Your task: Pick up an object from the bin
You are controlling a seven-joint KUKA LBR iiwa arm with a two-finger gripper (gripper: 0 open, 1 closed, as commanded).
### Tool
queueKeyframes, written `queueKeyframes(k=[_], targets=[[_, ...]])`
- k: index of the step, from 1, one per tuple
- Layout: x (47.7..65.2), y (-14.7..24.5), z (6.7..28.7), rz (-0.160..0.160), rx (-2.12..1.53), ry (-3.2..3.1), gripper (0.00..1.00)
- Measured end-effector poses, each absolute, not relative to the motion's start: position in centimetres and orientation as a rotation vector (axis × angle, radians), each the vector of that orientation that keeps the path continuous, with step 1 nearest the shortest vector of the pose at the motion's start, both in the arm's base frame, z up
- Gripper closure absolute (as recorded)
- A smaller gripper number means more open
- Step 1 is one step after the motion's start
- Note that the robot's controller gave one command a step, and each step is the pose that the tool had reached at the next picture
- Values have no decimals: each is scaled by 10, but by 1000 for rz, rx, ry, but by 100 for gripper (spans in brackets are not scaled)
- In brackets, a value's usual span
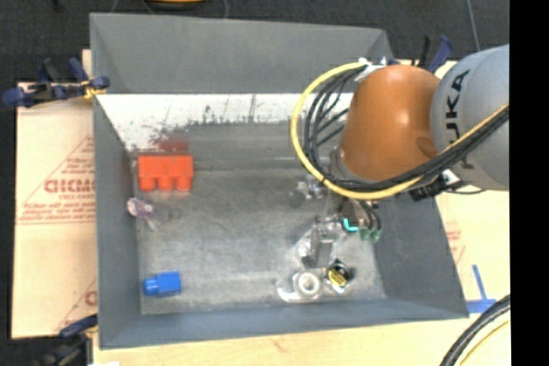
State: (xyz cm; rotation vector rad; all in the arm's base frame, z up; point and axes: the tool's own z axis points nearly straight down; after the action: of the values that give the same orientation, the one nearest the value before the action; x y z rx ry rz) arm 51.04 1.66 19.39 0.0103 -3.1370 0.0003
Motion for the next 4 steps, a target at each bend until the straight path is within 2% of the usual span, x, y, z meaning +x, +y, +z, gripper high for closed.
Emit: queueKeyframes(k=[1, 2, 3, 4], targets=[[546, -76, 74, -8, 22, -3132, 0], [554, -111, 102, 6, 310, -3133, 0], [548, -114, 101, 3, 775, -3050, 0], [568, -106, 71, 6, 1020, -2980, 0]])
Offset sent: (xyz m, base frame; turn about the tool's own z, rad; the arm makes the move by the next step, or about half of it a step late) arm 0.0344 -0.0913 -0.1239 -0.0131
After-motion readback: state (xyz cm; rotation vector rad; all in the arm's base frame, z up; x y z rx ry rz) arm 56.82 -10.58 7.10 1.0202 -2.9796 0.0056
